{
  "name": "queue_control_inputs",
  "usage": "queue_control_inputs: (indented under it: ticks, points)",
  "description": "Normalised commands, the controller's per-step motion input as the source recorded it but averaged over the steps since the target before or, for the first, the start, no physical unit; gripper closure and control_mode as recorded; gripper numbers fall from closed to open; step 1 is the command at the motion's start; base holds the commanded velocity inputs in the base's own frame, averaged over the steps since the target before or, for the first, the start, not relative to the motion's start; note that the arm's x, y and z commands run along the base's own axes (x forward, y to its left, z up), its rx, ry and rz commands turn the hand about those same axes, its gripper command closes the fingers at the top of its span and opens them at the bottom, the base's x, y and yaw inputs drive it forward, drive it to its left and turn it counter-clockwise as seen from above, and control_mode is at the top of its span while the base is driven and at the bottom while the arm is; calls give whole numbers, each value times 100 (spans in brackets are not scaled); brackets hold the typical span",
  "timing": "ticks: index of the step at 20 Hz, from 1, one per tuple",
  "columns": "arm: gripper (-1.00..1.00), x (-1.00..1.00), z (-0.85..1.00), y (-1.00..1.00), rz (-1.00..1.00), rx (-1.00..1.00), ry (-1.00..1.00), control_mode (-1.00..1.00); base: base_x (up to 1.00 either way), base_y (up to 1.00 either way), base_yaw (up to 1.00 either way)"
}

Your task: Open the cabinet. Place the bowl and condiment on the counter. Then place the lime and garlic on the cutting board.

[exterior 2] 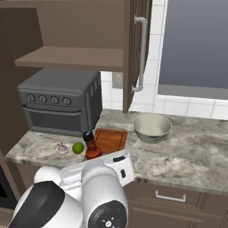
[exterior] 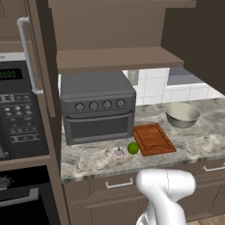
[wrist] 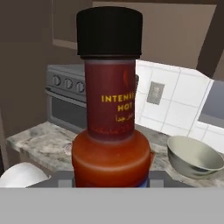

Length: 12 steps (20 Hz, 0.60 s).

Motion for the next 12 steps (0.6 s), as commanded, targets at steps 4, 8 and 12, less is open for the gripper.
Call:
queue_control_inputs:
  ticks: [4, 8, 12]
  points:
    - [100, 29, -21, -28, 0, 0, -1, -100, 0, 0, 0]
    - [100, 48, -28, -15, 0, 0, 0, -100, 0, 0, 0]
    - [100, 38, -23, -22, 1, 0, 0, -100, 0, 0, 0]
